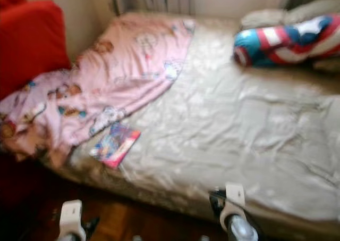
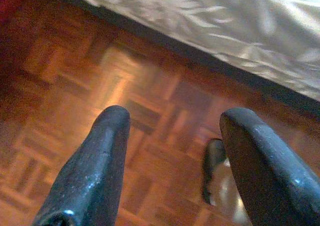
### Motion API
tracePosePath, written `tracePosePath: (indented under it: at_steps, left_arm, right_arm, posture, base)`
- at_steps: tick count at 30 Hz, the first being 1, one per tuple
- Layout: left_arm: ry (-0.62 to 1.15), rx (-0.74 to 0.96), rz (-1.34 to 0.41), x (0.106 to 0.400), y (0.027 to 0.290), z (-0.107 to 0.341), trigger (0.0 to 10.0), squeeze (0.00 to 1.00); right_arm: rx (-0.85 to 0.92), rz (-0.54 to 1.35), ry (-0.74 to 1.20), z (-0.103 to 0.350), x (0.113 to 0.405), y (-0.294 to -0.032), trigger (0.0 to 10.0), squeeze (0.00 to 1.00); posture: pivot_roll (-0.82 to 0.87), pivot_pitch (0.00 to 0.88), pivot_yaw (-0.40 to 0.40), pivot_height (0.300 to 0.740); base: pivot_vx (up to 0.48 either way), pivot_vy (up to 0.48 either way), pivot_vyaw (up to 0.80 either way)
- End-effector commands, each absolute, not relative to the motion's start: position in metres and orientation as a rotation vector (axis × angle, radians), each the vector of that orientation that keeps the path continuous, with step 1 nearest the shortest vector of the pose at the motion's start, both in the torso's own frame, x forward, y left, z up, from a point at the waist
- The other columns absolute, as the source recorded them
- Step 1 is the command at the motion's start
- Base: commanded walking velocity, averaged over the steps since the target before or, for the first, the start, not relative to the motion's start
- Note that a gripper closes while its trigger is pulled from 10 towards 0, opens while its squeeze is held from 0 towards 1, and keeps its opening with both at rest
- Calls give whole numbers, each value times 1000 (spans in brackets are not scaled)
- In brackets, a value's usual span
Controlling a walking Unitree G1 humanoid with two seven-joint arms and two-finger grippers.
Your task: Clean up the room
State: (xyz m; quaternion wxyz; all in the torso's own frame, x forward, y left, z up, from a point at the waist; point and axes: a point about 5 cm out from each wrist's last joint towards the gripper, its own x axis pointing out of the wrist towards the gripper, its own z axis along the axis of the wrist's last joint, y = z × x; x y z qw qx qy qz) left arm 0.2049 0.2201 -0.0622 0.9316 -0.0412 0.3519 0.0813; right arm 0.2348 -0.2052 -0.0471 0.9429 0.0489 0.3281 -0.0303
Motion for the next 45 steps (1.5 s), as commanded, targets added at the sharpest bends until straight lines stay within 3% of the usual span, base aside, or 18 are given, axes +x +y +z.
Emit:
tracePosePath:
  at_steps: [1, 34, 45]
  left_arm:
    - [746, -84, 164, 198, 219, -66, 10000, 0]
    - [725, -84, 175, 197, 225, -65, 10000, 0]
    - [731, -92, 173, 193, 223, -67, 10000, 0]
  right_arm:
    - [106, -73, 706, -54, 225, -206, 10000, 0]
    - [104, -71, 743, -60, 216, -202, 10000, 0]
    - [114, -63, 736, -60, 218, -200, 10000, 0]
  posture:
    - [18, 170, 29, 711]
    - [16, 142, 23, 711]
    - [19, 143, 22, 711]
  base:
    - [0, 420, 0]
    - [0, 421, 0]
    - [0, 22, 0]
